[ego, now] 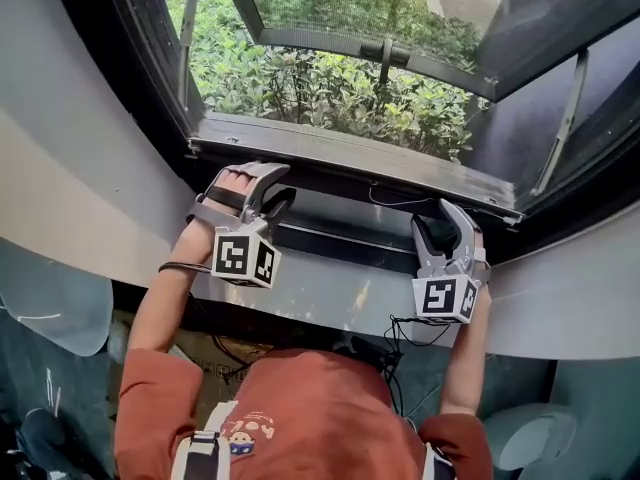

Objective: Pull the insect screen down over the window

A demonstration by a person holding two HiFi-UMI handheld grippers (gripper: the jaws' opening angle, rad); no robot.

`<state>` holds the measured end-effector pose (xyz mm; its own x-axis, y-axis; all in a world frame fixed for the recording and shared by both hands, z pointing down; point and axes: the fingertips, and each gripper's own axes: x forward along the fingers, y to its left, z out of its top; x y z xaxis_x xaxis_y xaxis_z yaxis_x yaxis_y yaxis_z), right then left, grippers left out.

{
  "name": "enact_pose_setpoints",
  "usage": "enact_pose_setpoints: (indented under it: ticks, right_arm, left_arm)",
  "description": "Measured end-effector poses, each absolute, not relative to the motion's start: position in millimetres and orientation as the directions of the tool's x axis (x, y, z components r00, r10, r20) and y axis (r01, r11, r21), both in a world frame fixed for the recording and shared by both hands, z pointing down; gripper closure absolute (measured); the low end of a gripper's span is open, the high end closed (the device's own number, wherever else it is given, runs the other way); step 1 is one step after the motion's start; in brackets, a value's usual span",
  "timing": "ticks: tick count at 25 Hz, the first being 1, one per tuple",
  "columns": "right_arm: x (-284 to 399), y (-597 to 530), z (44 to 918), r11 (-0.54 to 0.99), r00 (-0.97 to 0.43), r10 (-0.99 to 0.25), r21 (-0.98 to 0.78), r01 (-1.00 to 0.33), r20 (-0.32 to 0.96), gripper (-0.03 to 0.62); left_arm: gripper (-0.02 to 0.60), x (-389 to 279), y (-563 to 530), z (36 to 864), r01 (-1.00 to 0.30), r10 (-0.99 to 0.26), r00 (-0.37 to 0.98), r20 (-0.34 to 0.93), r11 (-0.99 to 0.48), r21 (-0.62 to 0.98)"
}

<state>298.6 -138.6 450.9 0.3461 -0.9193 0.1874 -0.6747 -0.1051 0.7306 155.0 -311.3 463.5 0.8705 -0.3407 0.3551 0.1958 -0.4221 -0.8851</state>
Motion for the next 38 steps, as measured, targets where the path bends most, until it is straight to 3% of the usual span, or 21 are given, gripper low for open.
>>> enact_pose_setpoints:
  ticks: [9,18,29,33,38]
  right_arm:
    - [286.0,-131.4,435.1,-0.174,0.32,-0.941,0.657,-0.734,0.108,0.365]
    - [275.0,-120.0,433.2,-0.225,0.299,-0.953,0.535,-0.815,0.055,0.365]
    - [263.9,-99.7,433.8,-0.379,0.356,-0.925,0.286,-0.88,-0.13,0.367]
    - [260.9,-90.9,445.3,-0.462,0.433,-0.885,0.205,-0.863,-0.171,0.367]
    - [253.8,-87.7,464.1,-0.498,0.477,-0.865,0.151,-0.854,-0.156,0.367]
  left_arm:
    - [0.374,145.8,-301.3,451.4,-0.053,-0.337,0.913,0.23,-0.655,-0.753]
    - [0.374,136.0,-280.5,463.5,-0.22,-0.343,0.928,0.147,-0.822,-0.526]
    - [0.374,121.2,-254.2,458.9,-0.393,-0.401,0.916,-0.013,-0.892,-0.224]
    - [0.376,115.8,-246.4,475.7,-0.45,-0.451,0.892,-0.014,-0.887,-0.108]
    - [0.377,113.4,-232.7,494.7,-0.463,-0.467,0.884,0.01,-0.88,-0.109]
